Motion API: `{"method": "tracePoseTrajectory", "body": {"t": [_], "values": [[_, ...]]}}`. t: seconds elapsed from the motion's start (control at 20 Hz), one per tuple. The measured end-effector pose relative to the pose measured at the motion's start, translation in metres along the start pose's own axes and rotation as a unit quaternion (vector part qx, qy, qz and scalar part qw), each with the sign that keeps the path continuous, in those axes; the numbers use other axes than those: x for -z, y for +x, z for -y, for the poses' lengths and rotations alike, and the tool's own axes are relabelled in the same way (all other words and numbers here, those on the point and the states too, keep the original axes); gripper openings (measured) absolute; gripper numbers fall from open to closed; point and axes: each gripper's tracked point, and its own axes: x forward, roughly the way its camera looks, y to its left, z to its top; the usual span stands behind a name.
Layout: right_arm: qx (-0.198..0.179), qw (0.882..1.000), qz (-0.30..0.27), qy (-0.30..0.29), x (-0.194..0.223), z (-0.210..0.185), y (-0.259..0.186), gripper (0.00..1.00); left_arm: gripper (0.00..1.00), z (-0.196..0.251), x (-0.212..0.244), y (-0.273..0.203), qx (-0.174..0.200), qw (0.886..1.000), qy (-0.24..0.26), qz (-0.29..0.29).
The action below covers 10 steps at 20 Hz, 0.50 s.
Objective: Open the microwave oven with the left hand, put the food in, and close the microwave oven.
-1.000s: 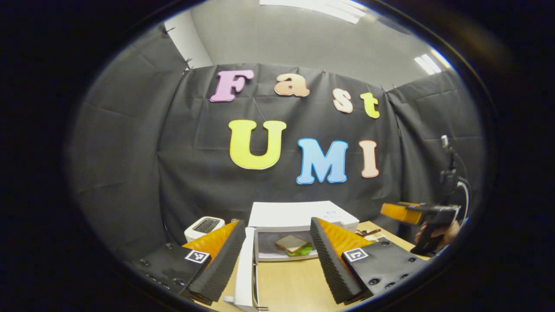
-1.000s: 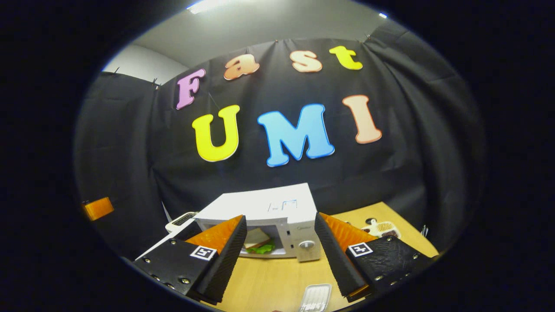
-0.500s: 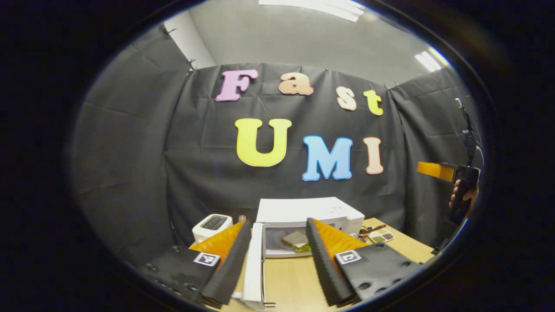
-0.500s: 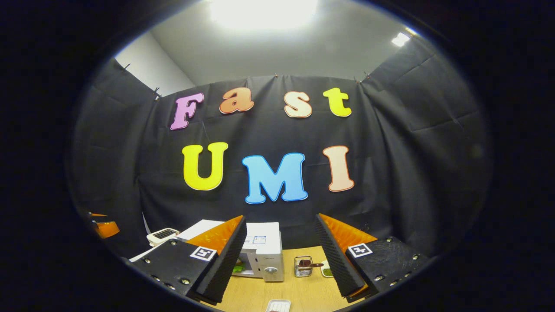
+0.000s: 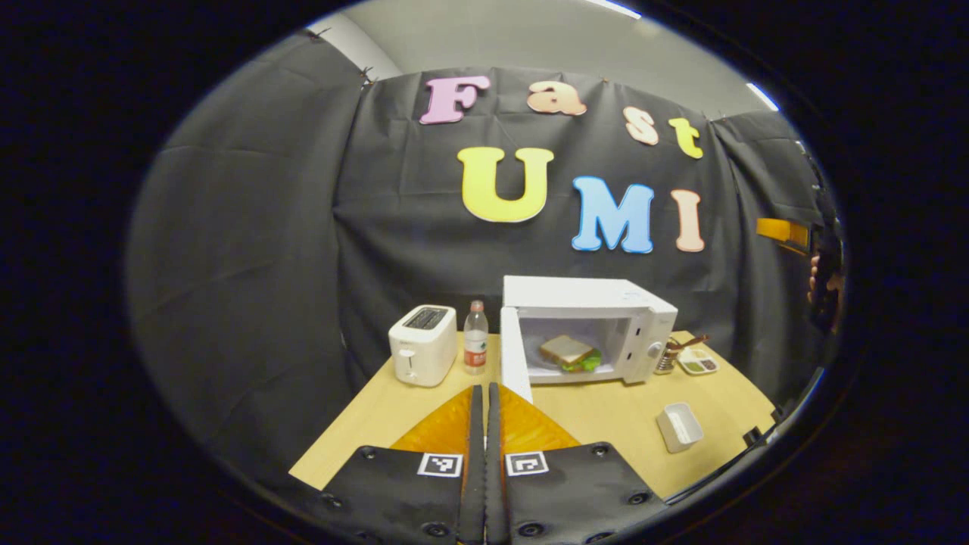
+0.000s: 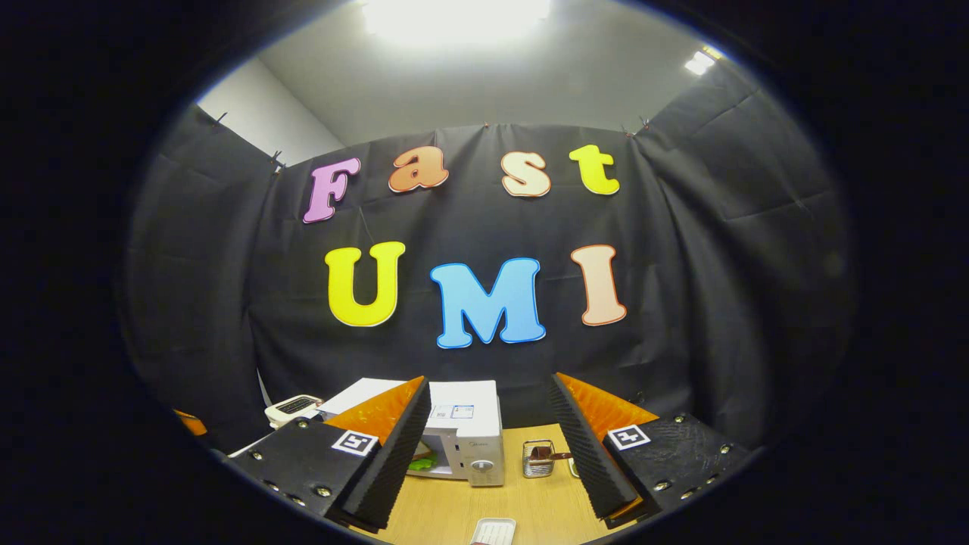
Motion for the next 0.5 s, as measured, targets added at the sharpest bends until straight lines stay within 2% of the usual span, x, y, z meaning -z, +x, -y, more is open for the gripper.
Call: {"method": "tracePoseTrajectory", "body": {"t": [0.25,0.5], "values": [[-0.006,1.0,-0.006,0.002,0.005,-0.002,0.004,0.94,0.06,-0.008,0.042,0.007,-0.003,0.999,-0.007,-0.042],[-0.003,1.0,-0.007,0.003,0.007,0.004,0.006,0.94,0.07,0.005,0.06,0.02,0.011,0.998,-0.009,-0.064]]}}
